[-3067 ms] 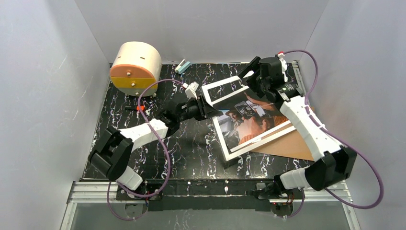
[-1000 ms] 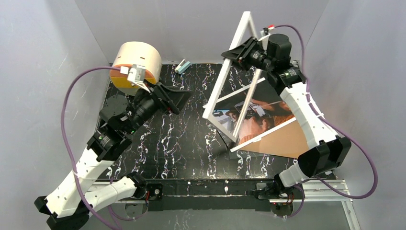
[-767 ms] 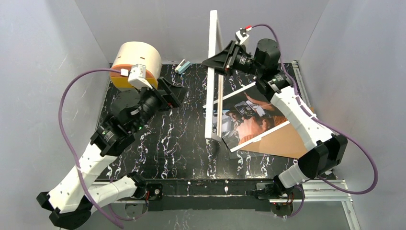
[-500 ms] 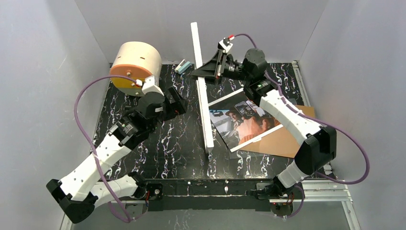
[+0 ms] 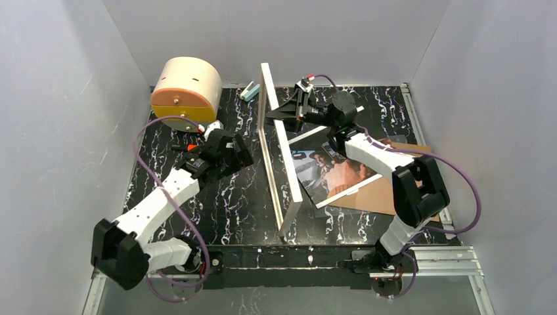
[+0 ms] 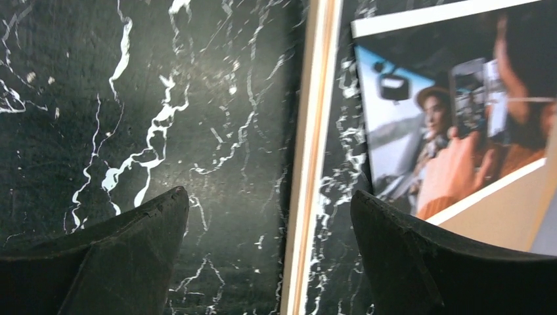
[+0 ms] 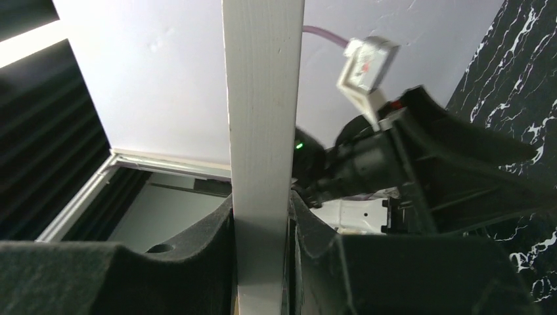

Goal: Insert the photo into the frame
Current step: Turn over the photo frame at the center of the board.

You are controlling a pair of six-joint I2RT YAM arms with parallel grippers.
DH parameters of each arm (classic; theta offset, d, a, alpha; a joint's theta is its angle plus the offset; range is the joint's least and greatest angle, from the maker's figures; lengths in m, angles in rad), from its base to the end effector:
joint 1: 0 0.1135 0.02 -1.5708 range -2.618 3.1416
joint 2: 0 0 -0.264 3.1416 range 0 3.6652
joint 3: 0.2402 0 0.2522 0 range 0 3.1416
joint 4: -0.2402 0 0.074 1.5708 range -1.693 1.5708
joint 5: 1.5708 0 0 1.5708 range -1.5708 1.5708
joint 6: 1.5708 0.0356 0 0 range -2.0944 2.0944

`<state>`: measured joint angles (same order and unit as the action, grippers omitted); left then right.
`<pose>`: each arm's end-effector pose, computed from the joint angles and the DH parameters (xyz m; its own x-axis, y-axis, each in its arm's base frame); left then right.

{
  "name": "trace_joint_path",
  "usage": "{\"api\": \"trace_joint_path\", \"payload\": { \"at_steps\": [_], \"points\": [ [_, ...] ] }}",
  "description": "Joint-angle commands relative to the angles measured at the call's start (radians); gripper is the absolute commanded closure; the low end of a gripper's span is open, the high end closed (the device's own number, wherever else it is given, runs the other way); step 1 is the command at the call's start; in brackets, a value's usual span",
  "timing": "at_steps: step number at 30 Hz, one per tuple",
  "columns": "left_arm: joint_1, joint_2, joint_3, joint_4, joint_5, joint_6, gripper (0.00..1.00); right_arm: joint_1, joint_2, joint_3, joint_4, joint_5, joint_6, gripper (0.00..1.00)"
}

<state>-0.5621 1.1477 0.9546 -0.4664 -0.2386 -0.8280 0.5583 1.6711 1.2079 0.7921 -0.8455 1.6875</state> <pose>0.2155 -0.1258 0.2996 -0.6157 -0.4580 -0.6412 -0.1385 0.8639 -0.4842 0.3122 0.2264 0.3519 -0.9775 0.1663 -0.1299 -0.1612 -0.1918 0.9681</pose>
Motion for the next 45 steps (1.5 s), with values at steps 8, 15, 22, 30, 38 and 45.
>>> {"api": "trace_joint_path", "payload": {
  "at_steps": [8, 15, 22, 30, 38, 45],
  "points": [
    [0.086, 0.228, -0.063, 0.181, 0.282, 0.086, 0.09, -0.152, -0.002, -0.202, 0.256, -0.139, 0.052, 0.44],
    [0.095, 0.353, -0.056, 0.265, 0.361, 0.118, 0.09, -0.263, -0.09, -0.251, -0.133, -0.189, -0.207, 0.16],
    [0.103, 0.491, -0.018, 0.368, 0.476, 0.149, 0.09, -0.391, -0.172, -0.212, -0.627, -0.128, -0.617, 0.08],
    [0.108, 0.625, 0.054, 0.326, 0.48, 0.205, 0.1, -0.487, -0.161, -0.232, -0.868, -0.102, -0.844, 0.16],
    [0.148, 0.666, 0.094, 0.232, 0.362, 0.234, 0.15, -0.526, -0.103, -0.238, -0.989, -0.005, -1.025, 0.19],
    [0.199, 0.687, 0.098, 0.213, 0.377, 0.261, 0.33, -0.522, -0.044, -0.267, -1.042, 0.123, -1.126, 0.24]
  ]
}}
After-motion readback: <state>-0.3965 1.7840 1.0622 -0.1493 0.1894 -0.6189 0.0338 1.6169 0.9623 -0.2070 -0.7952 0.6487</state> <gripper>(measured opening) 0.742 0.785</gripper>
